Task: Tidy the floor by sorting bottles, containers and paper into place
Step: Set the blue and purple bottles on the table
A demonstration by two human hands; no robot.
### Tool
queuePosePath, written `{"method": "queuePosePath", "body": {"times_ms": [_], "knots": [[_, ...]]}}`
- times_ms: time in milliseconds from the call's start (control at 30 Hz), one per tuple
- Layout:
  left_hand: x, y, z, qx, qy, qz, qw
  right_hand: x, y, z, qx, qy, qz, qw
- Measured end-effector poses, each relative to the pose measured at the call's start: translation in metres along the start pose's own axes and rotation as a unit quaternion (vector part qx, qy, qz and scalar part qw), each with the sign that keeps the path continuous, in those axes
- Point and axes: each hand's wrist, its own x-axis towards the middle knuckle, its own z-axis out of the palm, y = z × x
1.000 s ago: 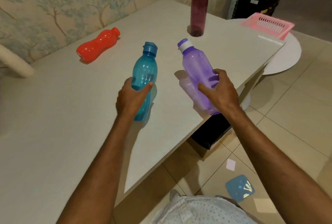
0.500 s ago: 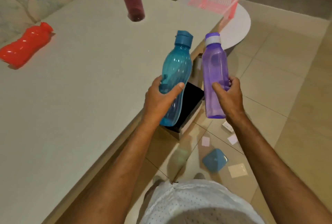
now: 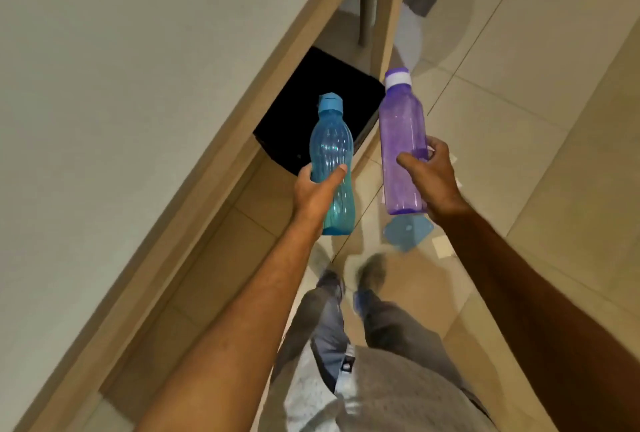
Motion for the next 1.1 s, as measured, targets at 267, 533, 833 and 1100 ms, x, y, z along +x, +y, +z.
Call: {"method": "queuePosePath", "body": {"times_ms": [267,533,833,1100], "knots": [[0.123,-0.058,0.006,0.005,0.046,-0.094,0.994,0.115,0.057,0.057,-0.076,-0.058,0.037,0.995],[0.222,-0.087,0.024,-0.008,0.086,-0.085,0.993,0.214,0.073,0.104,-0.127,-0.069,0.005,0.990],[0.308,-0.093,0.039,-0.013,0.094,-0.026,0.995,0.284,0.097,0.159,-0.103,-0.062,0.019,0.993],[0.344,-0.088,0.035,0.068,0.116,0.030,0.990,0.301,0.110,0.183,-0.105,-0.089,-0.050,0.989]]}}
